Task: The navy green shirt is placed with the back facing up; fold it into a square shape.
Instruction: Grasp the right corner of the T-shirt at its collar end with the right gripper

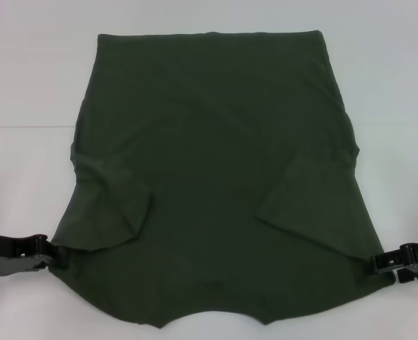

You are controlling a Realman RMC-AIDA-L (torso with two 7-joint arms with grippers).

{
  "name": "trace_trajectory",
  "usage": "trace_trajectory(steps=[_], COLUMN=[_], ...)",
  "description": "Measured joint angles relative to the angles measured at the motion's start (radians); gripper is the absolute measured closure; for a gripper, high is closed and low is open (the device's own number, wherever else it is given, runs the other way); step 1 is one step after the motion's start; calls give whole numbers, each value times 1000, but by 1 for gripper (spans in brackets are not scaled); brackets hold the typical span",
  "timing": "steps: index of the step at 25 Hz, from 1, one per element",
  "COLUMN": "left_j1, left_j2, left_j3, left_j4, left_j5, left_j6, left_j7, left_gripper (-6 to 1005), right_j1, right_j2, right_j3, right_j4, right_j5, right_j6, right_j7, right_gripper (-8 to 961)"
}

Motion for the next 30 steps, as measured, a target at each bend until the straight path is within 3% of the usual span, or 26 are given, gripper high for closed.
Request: trace_trajectory(steps=[30], left_j1=[1], left_j2=[-4], left_j3=[0], left_j4=[0], left_j5=[-10], left_j6=[3], left_j7=[8], left_gripper=[940], right_j1=[0], right_j2=[10], right_j3=[-3], right_j4=[-2], right_j5=[0], right_j6=[7], right_j7=[-22], right_gripper=[24])
